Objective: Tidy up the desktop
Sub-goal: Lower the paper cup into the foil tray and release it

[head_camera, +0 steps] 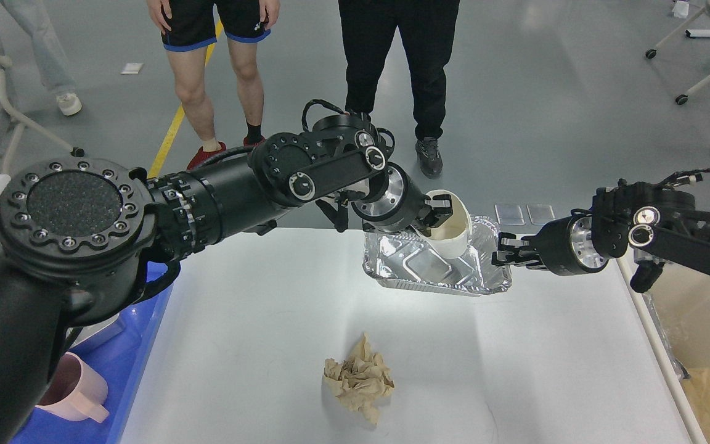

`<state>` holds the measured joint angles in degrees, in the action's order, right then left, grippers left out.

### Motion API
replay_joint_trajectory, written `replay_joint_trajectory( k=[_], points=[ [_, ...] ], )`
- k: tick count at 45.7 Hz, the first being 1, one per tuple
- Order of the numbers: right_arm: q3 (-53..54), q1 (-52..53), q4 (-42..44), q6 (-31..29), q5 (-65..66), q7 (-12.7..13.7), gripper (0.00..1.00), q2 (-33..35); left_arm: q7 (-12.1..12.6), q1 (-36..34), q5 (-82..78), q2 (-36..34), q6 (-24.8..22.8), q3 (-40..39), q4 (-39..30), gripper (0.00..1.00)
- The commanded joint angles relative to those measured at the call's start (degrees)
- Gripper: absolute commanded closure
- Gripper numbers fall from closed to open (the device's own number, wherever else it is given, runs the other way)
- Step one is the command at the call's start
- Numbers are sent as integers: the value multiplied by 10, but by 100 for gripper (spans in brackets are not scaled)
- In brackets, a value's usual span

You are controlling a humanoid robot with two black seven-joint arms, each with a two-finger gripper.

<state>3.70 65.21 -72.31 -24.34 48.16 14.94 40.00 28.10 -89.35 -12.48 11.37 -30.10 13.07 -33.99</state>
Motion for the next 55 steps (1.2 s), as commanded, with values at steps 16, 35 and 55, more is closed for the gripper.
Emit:
replay_joint_trajectory(
  k=[16, 35, 55],
  points=[
    [0, 0, 0, 0, 0, 0, 100, -1, -12, 37, 0, 0, 14, -38, 2, 73],
    [0, -1, -1, 1, 0, 0, 100, 1, -25, 20, -1, 1, 27, -45, 1, 27],
    [0, -1, -3, 1, 0, 0, 100, 4, -54, -17, -4, -76, 26, -54, -46, 17]
  ],
)
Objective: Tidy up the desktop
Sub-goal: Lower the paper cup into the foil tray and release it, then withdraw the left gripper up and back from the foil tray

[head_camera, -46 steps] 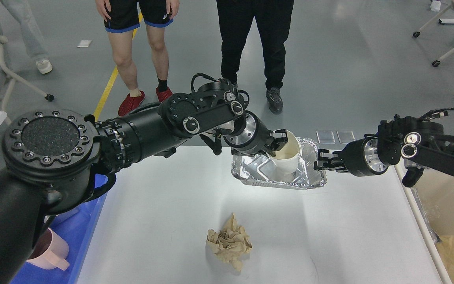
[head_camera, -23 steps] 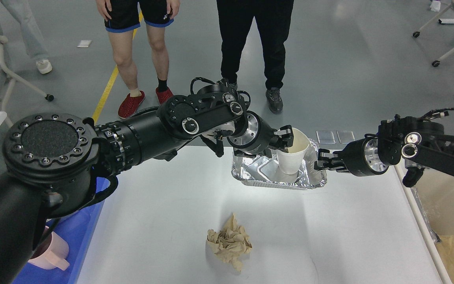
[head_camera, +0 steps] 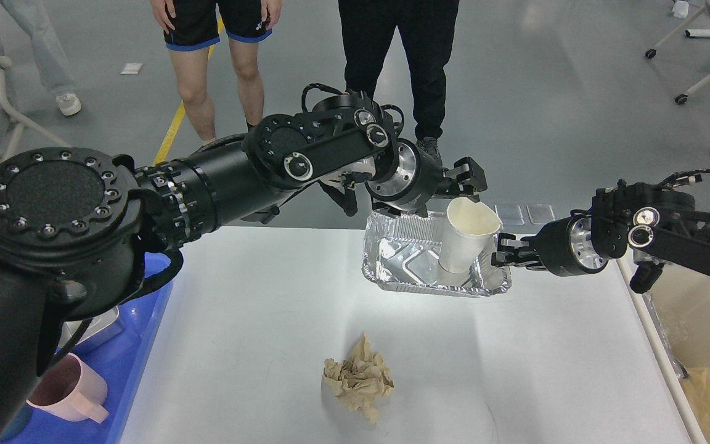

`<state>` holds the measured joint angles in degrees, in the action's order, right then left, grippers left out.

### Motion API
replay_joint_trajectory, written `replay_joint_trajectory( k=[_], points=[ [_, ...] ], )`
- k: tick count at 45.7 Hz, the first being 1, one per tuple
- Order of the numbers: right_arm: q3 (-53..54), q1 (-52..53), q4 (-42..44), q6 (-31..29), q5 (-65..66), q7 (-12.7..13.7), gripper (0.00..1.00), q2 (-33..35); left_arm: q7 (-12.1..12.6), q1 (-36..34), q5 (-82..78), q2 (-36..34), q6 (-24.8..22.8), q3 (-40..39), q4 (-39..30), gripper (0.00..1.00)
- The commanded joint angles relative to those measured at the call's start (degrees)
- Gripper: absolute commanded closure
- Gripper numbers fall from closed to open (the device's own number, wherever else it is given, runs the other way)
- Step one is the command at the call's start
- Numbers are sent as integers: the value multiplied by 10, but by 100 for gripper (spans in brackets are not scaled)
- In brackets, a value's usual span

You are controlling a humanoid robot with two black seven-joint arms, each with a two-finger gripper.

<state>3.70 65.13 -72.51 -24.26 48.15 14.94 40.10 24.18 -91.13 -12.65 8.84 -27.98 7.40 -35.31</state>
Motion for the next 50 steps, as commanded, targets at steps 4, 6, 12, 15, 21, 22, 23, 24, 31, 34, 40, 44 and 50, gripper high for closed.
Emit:
replay_joint_trajectory(
  k=[4, 6, 12, 15, 21, 22, 23, 24, 31, 34, 40, 44, 50],
  points=[
    [0, 0, -3, 0, 0, 0, 100, 4, -26, 6, -9, -111, 20, 6, -90, 18],
    [0, 0, -3, 0, 0, 0, 100, 3, -28, 9, -10, -145, 34, 6, -122, 18],
    [0, 0, -3, 0, 0, 0, 100, 0, -34, 16, -33, -253, 64, 8, -233, 19],
    [0, 0, -3, 0, 0, 0, 100, -1, -34, 19, -53, -307, 78, 9, -289, 19],
    [0, 0, -3, 0, 0, 0, 100, -1, -34, 21, -84, -420, 84, 43, -401, 20],
    [0, -1, -3, 0, 0, 0, 100, -1, -33, 20, -88, -438, 84, 47, -418, 20],
    [0, -1, -3, 0, 0, 0, 100, -1, -33, 20, -91, -456, 84, 52, -433, 20],
    [0, -1, -3, 0, 0, 0, 100, -1, -33, 19, -95, -473, 84, 54, -449, 20],
    [0, -1, -3, 0, 0, 0, 100, -2, -29, 17, -118, -587, 76, 71, -546, 23],
    [0, -3, -3, 0, 0, 0, 100, -2, -28, 16, -120, -631, 71, 75, -570, 23],
    [0, -7, -3, 0, 0, 0, 100, 0, -30, 10, -120, -703, 35, 68, -587, 23],
    [0, -8, -3, 0, 0, 0, 100, 0, -31, 4, -120, -742, 15, 68, -601, 23],
    [0, -8, -3, 0, 1, 0, 100, -2, -31, 5, -121, -781, -4, 68, -614, 23]
  ],
)
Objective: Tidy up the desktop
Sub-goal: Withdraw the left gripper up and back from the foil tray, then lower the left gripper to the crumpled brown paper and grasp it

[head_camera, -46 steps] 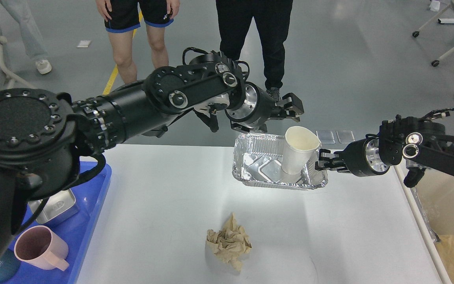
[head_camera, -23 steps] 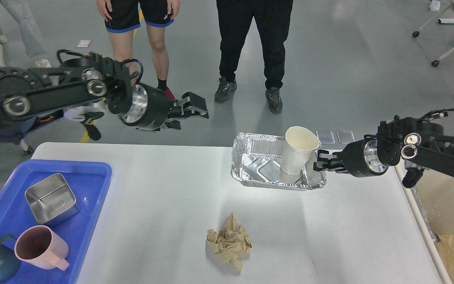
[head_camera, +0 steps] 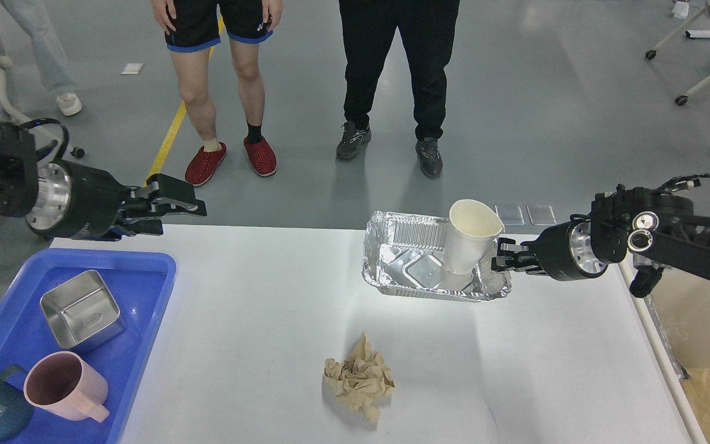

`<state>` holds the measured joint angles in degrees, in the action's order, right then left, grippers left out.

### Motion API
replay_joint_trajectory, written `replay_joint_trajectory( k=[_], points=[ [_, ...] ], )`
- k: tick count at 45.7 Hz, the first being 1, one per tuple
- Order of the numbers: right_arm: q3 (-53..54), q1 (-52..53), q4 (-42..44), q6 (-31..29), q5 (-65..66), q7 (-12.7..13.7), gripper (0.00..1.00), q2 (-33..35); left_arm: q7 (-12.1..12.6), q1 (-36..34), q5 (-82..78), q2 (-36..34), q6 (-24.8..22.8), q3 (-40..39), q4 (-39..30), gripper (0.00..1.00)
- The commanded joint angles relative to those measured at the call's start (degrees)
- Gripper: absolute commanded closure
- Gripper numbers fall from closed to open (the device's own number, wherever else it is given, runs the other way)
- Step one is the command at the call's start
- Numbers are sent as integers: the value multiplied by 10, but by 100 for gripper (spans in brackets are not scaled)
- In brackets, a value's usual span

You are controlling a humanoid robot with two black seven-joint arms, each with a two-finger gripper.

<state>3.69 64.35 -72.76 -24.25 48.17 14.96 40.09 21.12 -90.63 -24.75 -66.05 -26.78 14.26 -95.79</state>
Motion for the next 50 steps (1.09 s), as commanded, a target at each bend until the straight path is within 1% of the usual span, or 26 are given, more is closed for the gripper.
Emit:
replay_joint_trajectory(
  k=[1, 6, 9, 14, 20, 26, 33, 38, 42, 46, 50],
  points=[
    [0, 0, 0, 0, 1, 0, 100, -2, 0, 1, 0, -33, -16, 0, -9, 23],
    [0, 0, 1, 0, 1, 0, 100, -4, -1, 10, -1, -25, -4, 0, -8, 23],
    [0, -1, 1, 0, 1, 0, 100, -5, -1, 17, -3, -5, 18, 2, -6, 23],
    [0, -1, 1, 0, 1, 0, 100, -4, -2, 61, -6, 57, 71, 1, 3, 23],
    [0, -1, 1, 0, 1, 0, 100, -4, -1, 118, -5, 151, 112, -2, 31, 23],
    [0, -1, 1, 0, 0, 0, 100, -2, -1, 167, -4, 227, 121, -14, 84, 22],
    [4, -8, 1, 0, 1, 0, 100, -4, -1, 236, -3, 318, 122, -62, 147, 22],
    [4, -9, 1, 0, 1, 0, 100, -5, -1, 297, 2, 398, 128, -106, 218, 20],
    [5, -9, 1, 0, 1, 0, 100, -5, 4, 344, 1, 476, 132, -145, 273, 19],
    [5, -10, 1, 0, 1, 0, 100, -4, 8, 368, -1, 534, 136, -154, 323, 19],
    [5, -12, 1, 0, 1, 0, 100, -2, 8, 389, -1, 566, 146, -158, 352, 19]
  ],
)
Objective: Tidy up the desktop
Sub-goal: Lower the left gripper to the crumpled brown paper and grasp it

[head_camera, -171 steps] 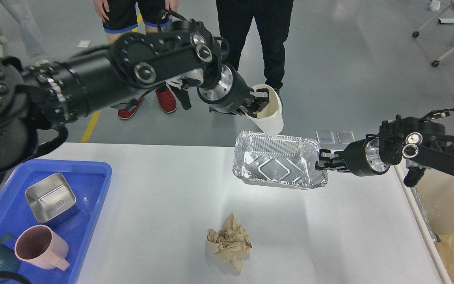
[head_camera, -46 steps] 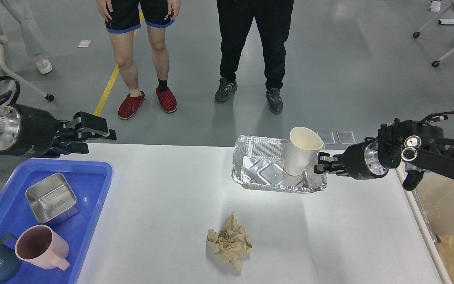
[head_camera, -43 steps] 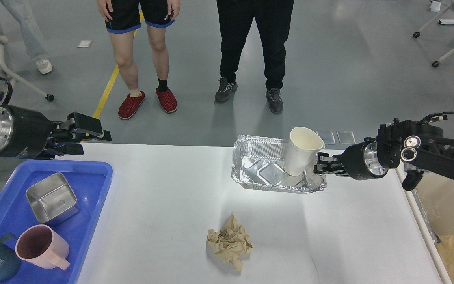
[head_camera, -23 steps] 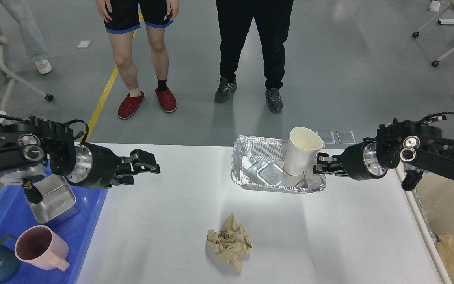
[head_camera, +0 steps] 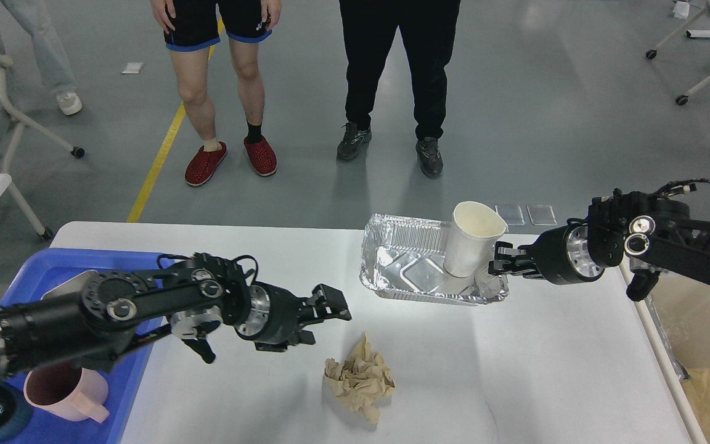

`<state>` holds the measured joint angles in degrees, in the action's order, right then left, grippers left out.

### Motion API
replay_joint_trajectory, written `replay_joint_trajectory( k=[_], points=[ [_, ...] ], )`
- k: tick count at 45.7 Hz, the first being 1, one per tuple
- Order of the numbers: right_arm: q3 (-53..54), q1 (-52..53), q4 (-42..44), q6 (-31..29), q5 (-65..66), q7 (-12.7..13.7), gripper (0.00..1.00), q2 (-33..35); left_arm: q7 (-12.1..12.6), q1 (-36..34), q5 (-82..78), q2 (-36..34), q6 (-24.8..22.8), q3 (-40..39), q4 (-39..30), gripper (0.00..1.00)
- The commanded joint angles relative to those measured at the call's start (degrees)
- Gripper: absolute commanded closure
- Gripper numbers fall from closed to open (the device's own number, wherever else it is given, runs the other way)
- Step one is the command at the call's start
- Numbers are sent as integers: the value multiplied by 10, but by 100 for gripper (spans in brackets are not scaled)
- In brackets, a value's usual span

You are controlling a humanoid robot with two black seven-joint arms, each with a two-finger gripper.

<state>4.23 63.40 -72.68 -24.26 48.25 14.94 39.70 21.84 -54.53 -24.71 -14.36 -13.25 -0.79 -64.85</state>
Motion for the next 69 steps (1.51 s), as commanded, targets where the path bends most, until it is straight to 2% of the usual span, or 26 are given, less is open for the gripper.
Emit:
replay_joint_trajectory(
  k=[1, 9, 18, 30, 43, 50, 58, 61, 65, 67, 69],
  points=[
    [0, -4, 0, 0, 0, 0, 100, 3, 1, 32, -2, 57, 11, -8, 46, 19],
    [7, -15, -1, 0, 0, 0, 100, 4, 3, 36, -2, 63, 13, -6, 48, 19],
    [10, -18, 0, 0, 1, 0, 100, 1, 18, 30, -2, 50, 17, -6, 47, 19],
    [10, -18, 0, 0, 1, 0, 100, 0, 65, 27, -3, 55, 15, 13, 53, 19],
    [10, -18, 0, 0, 1, 0, 100, -4, 64, 33, -3, 73, 13, 31, 83, 20],
    [11, -18, 0, 0, 1, 0, 100, -2, 64, 32, -8, 79, 13, 32, 92, 24],
    [11, -18, 0, 0, 1, 0, 100, -2, 62, 27, -11, 79, 21, 66, 95, 40],
    [11, -18, 0, 0, 1, 0, 100, -3, 63, 27, -25, 79, 19, 65, 94, 56],
    [11, -18, -1, 0, 1, 0, 100, -3, 83, 27, -31, 77, 15, 63, 94, 86],
    [11, -18, -1, 0, 1, 0, 100, -2, 101, 26, -30, 78, 14, 60, 94, 91],
    [11, -18, 0, 0, 1, 0, 100, -2, 108, 26, -30, 79, 14, 59, 94, 95]
  ],
)
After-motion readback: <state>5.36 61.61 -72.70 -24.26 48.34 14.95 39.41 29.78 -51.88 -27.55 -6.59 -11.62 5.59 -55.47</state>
